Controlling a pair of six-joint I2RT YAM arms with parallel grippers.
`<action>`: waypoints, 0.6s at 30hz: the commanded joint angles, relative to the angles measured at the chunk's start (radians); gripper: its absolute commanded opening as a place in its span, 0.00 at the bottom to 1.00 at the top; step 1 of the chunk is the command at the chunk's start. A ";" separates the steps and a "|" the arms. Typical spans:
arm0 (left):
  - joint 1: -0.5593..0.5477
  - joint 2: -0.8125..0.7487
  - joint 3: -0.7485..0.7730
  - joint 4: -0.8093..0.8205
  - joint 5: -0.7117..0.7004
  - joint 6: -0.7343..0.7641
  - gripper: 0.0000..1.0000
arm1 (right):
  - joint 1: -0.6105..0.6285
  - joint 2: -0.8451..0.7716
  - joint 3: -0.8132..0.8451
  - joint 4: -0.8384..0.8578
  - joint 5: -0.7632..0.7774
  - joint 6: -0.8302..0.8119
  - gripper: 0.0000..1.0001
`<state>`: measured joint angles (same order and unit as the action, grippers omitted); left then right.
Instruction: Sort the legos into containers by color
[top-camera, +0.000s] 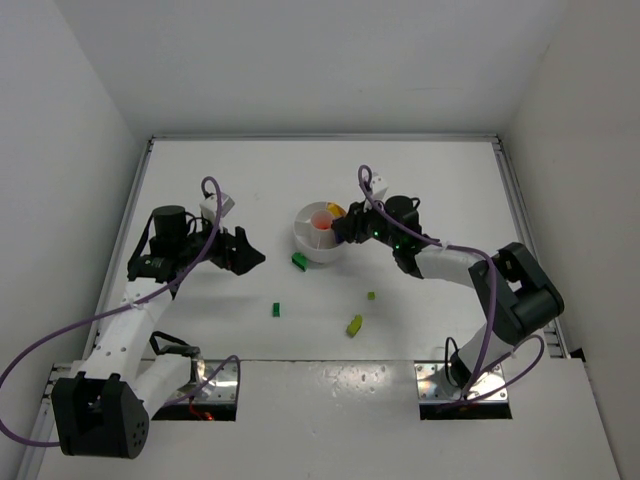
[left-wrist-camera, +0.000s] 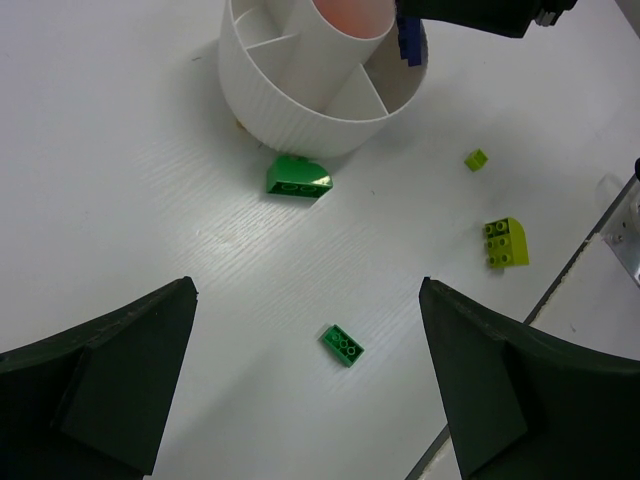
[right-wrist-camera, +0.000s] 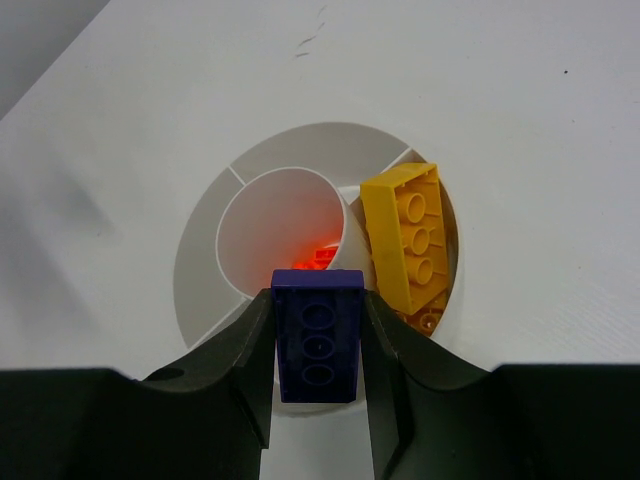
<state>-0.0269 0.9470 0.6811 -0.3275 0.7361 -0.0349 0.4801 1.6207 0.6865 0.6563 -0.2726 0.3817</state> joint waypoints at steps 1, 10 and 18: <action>0.013 -0.016 -0.009 0.021 0.017 0.004 1.00 | -0.003 -0.004 -0.004 0.034 -0.016 -0.033 0.00; 0.013 -0.016 -0.009 0.021 0.017 0.004 1.00 | -0.021 -0.013 0.015 0.000 -0.059 -0.043 0.30; 0.013 -0.007 -0.009 0.021 0.008 0.026 1.00 | -0.021 -0.076 0.024 -0.059 -0.089 -0.064 0.45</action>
<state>-0.0269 0.9470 0.6811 -0.3275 0.7357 -0.0334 0.4641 1.5990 0.6865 0.5915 -0.3302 0.3553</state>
